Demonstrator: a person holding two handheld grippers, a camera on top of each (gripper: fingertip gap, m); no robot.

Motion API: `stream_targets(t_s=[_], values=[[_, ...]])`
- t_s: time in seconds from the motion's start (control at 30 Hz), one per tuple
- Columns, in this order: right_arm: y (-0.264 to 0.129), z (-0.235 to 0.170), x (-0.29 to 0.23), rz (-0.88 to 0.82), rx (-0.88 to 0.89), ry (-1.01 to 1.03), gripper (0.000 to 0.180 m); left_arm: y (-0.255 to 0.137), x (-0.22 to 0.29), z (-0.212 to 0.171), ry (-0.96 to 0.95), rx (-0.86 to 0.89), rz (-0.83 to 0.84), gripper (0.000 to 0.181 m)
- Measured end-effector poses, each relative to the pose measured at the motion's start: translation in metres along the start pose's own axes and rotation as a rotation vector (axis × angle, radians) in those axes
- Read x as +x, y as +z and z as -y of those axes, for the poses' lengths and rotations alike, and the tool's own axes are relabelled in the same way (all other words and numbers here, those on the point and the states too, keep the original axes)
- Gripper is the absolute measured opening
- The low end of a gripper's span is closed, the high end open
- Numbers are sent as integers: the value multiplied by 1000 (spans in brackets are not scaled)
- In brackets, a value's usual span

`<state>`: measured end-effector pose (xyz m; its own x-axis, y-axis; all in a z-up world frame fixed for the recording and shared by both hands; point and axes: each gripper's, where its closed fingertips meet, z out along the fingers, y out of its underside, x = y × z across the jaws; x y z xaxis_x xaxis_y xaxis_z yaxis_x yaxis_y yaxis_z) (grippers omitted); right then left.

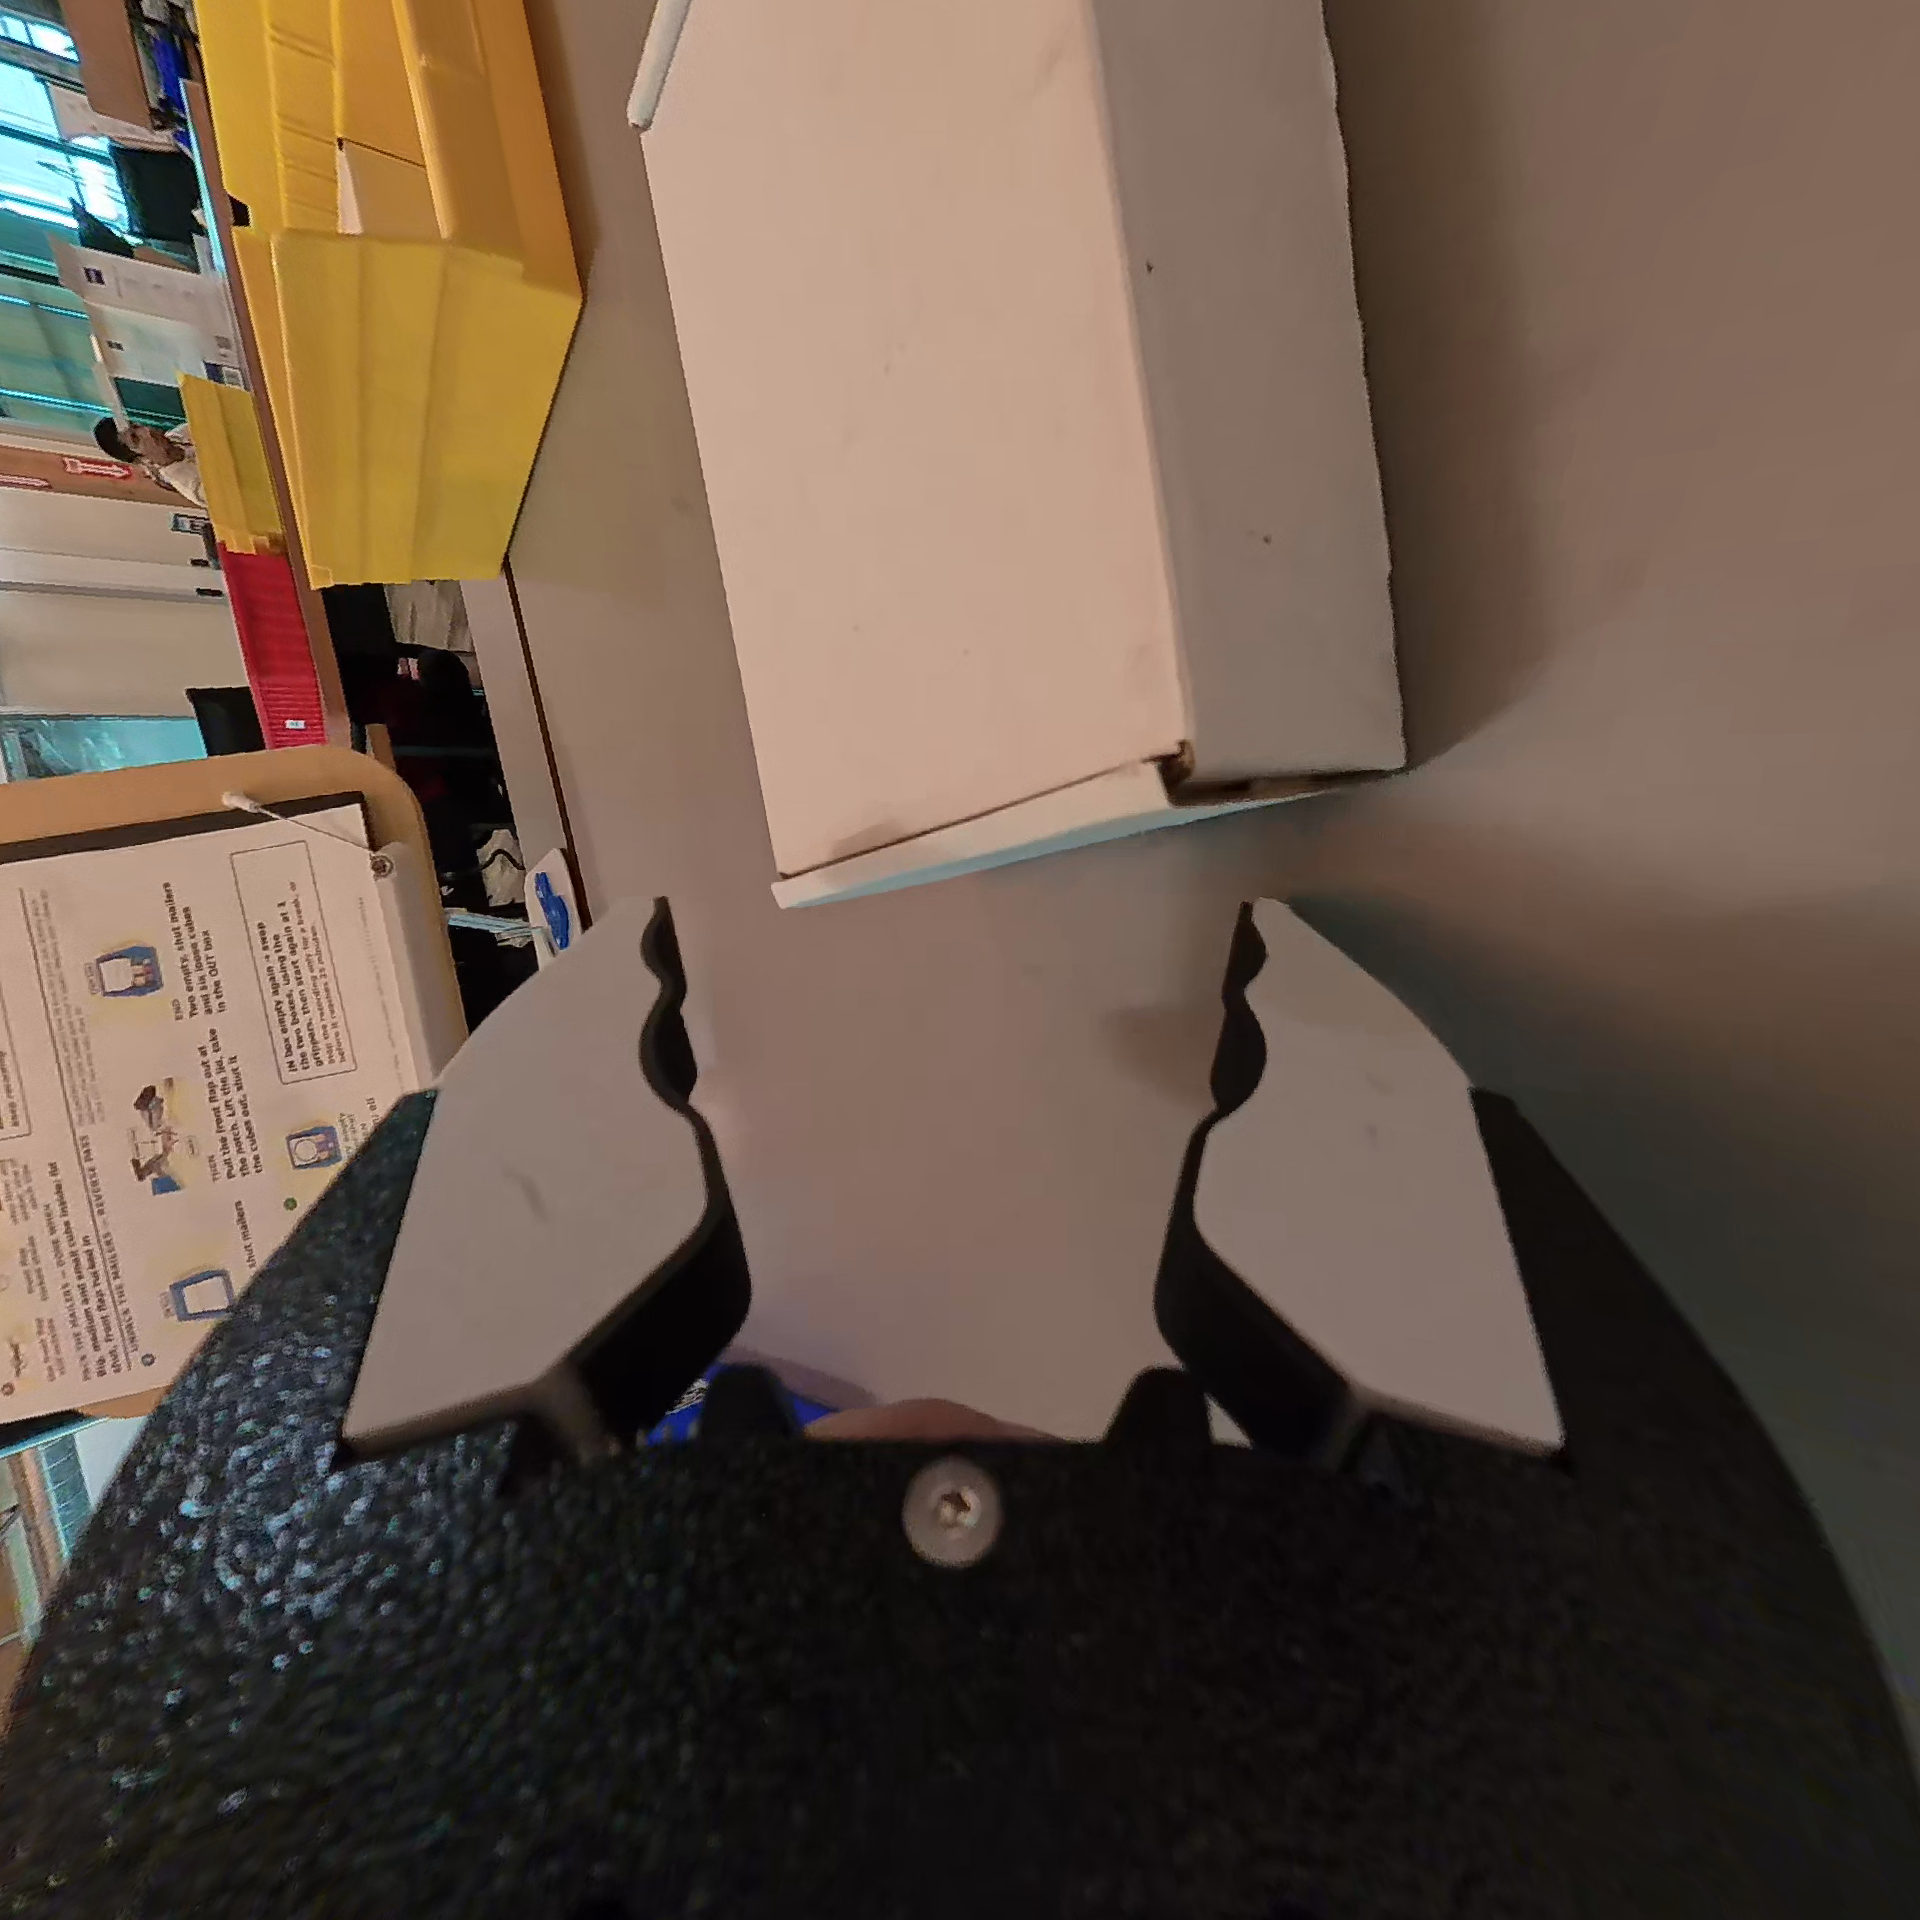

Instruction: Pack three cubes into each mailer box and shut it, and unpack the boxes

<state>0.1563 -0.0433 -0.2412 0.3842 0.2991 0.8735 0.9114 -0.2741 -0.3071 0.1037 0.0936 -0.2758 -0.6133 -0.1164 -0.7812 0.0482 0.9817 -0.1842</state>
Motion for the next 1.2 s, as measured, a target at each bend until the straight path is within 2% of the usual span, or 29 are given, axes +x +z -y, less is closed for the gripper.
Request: stream_targets(t_s=[0.33, 0.47, 0.53, 0.6, 0.67, 0.77, 0.83, 0.93, 1.0, 1.07, 1.2], values=[[0, -15, -10, 45, -3, 75, 0, -1, 2, 6, 45, 37, 23, 96], [-2, -24, -11, 41, -37, 96, 0, -2, -1, 18, 69, 81, 52, 101], [1, -25, -29, 142, -72, 81, 0, -2, -4, 28, 101, 108, 95, 102], [8, -33, -46, 203, -135, 34, 0, 1, -2, 35, 145, 122, 111, 97], [11, -37, -46, 170, -161, 59, 0, 3, 2, 36, 163, 113, 112, 92], [8, -34, -26, 88, -103, 280, 0, 2, 4, 32, 118, 112, 116, 89], [3, -30, -9, 79, -47, 544, 0, -1, 6, 25, 75, 107, 116, 88], [-3, -19, -10, 343, -66, 1170, 1, -7, 5, 16, 4, 93, 125, 93], [-5, -3, 2, 493, 10, 1494, 0, -11, 3, 14, -70, 100, 142, 93], [-7, 7, 10, 617, 68, 1621, 0, -15, 3, 14, -158, 122, 152, 92], [1, -1, 6, 645, -50, 1580, 0, -16, 10, 12, -239, 123, 163, 91]])
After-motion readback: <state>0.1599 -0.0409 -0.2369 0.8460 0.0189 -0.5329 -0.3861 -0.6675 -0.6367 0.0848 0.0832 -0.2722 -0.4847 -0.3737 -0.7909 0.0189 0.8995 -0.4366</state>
